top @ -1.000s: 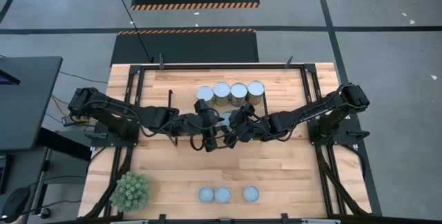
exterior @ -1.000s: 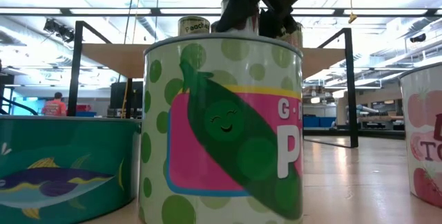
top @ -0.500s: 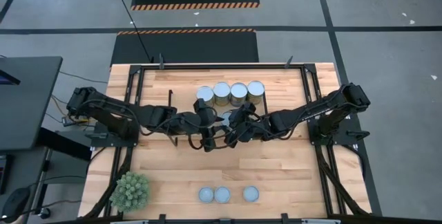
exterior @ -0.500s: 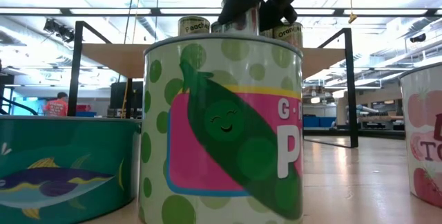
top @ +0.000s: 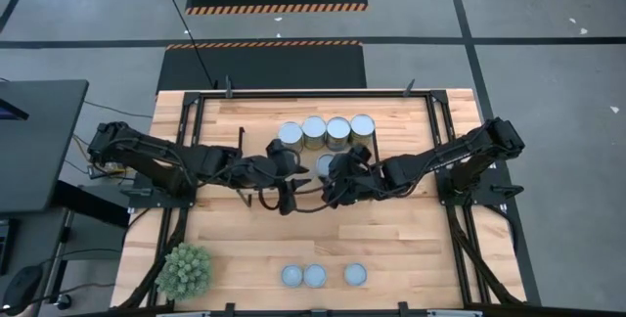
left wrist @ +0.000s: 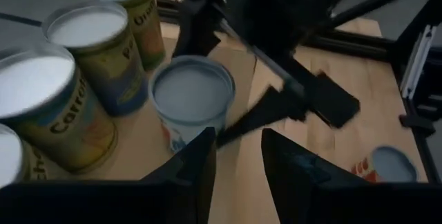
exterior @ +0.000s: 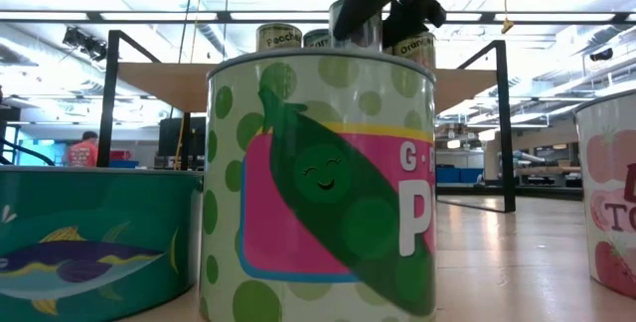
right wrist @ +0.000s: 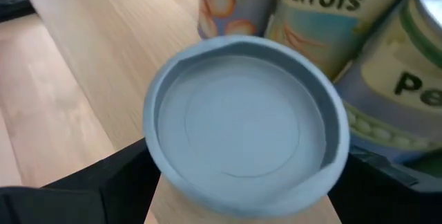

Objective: Pick and place cans onto a shelf
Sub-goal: Put the canned mixed vegetables on the shelf

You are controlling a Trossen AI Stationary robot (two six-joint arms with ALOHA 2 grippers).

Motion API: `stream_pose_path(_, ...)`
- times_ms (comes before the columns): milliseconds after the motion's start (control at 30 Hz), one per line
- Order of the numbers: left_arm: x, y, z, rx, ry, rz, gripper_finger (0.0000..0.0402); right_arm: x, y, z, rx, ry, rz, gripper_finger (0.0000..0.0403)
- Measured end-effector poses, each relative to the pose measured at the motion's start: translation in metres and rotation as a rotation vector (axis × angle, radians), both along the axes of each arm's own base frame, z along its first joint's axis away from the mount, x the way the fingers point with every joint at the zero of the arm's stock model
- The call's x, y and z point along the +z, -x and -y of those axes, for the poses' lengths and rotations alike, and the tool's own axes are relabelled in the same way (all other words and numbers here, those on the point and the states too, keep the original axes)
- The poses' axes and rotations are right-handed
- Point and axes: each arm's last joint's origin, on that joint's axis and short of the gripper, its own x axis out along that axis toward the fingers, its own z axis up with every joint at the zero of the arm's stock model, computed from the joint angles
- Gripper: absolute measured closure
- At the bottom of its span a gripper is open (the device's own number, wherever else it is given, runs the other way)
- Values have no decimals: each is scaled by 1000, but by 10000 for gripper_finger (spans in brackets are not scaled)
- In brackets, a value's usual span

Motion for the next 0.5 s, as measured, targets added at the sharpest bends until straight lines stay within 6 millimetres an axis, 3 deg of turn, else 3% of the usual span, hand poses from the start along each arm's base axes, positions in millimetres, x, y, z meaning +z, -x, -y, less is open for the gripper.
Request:
stream_pose_path(267, -9, -1, 0, 28, 39, -53, 278, 0, 7, -2, -66, -63, 10, 37)
stream_pose_path(500, -30, -17, 4, 69, 83, -95, 276, 7, 22, -8, -86, -111, 11, 38)
